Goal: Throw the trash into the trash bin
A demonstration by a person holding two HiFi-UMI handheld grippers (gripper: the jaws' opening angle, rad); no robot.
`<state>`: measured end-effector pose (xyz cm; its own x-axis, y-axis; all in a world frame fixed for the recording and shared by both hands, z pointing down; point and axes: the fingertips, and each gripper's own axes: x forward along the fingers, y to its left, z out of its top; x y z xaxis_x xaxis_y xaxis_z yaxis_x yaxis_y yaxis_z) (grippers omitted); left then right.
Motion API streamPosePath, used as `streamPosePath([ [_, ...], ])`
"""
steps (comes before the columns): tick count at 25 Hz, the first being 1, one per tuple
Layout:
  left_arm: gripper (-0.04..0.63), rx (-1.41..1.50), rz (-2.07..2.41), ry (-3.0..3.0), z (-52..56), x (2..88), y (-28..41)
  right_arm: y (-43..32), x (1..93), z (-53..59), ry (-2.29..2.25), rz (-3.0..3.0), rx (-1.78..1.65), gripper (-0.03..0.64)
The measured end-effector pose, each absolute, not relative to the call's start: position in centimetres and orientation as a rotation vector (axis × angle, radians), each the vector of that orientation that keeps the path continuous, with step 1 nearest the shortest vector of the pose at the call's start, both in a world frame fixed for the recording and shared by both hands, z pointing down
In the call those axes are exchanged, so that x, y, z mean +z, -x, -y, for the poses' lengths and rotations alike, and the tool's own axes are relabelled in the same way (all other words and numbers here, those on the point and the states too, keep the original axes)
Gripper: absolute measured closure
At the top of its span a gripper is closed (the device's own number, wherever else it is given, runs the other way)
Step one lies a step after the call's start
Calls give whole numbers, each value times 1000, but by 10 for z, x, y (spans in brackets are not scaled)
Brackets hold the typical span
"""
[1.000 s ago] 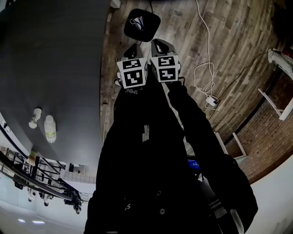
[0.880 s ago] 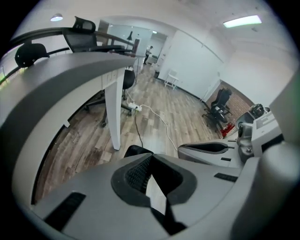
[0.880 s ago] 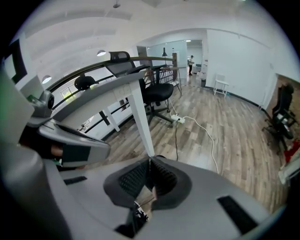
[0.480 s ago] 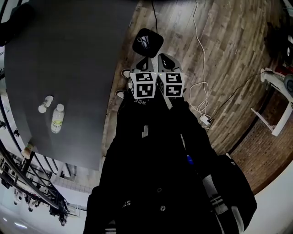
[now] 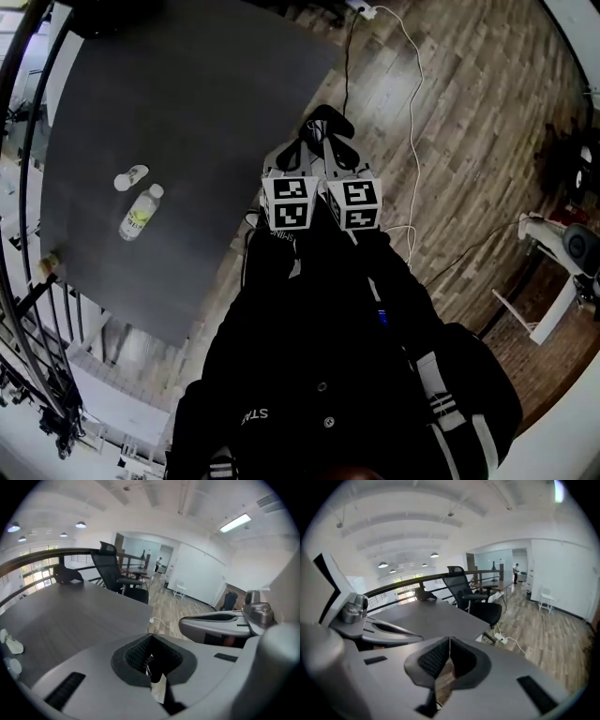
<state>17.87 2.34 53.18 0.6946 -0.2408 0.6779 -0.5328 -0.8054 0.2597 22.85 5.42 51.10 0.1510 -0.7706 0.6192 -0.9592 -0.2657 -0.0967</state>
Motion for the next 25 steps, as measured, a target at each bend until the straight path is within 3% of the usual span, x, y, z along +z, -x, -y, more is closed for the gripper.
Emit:
streamPosePath([
  [13,595,660,1151,-2317,79,452,9,-63,435,59,-1747,2077,586,597],
  [25,595,406,1635,-2117,102,366,183,90,360,111,-1426,2394,452,598],
])
